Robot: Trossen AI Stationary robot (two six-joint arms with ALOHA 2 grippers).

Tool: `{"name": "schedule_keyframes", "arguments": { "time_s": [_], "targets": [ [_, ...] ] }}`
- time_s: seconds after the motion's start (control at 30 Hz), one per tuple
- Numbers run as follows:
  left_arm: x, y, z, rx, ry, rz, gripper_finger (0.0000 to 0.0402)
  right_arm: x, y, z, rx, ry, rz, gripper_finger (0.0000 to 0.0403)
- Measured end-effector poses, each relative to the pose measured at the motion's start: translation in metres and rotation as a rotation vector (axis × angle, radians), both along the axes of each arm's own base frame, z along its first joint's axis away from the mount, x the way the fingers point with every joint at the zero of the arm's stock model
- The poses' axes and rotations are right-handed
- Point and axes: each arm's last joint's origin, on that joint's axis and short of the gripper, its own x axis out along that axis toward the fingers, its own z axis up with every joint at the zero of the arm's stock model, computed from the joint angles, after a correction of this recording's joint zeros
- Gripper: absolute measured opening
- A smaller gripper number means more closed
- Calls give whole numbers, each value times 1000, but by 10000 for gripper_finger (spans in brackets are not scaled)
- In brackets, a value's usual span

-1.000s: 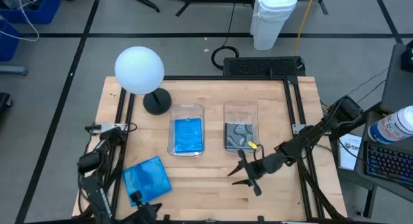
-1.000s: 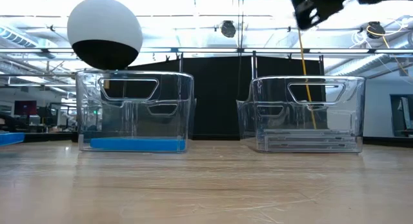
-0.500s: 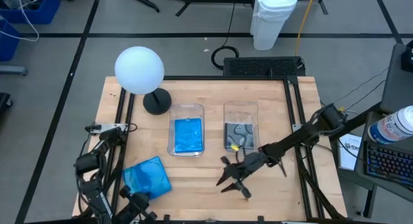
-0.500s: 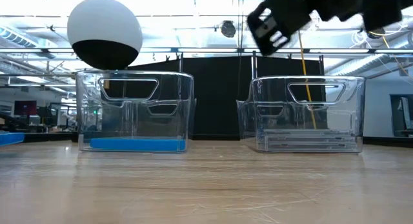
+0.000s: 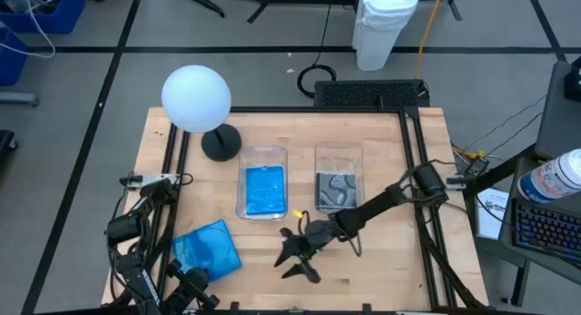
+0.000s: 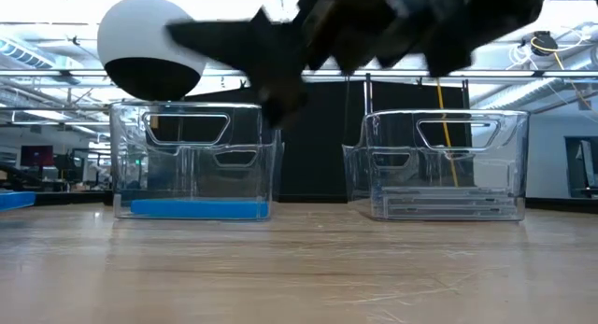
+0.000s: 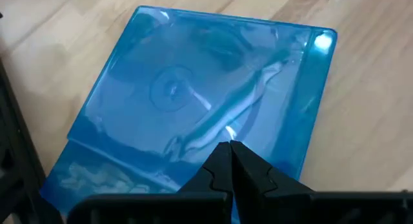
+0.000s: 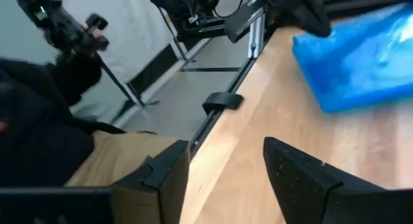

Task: Pick & place jewel cases by type
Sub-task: Put the blue CD case into the left transparent bin

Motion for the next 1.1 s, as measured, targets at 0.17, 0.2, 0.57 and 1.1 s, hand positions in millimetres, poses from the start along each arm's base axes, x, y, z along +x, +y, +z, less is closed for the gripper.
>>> {"name": "schedule_keyframes", "arguments": {
  "time_s": [0.17,0.2,0.57,1.1],
  "targets": [
    [-4,3,-10,-4,25,13,10,15,1,-21,77,85,-11,214],
    [-5,3,-12,-7,29,14,7,17,2,-24,88,95,-17,216],
    [-7,6,-20,-8,44,-3,5,50,8,-18,217,139,-108,208],
    [-4,4,-18,27,-23,-91,5,97,-8,-54,311,230,-183,233]
  ]
}}
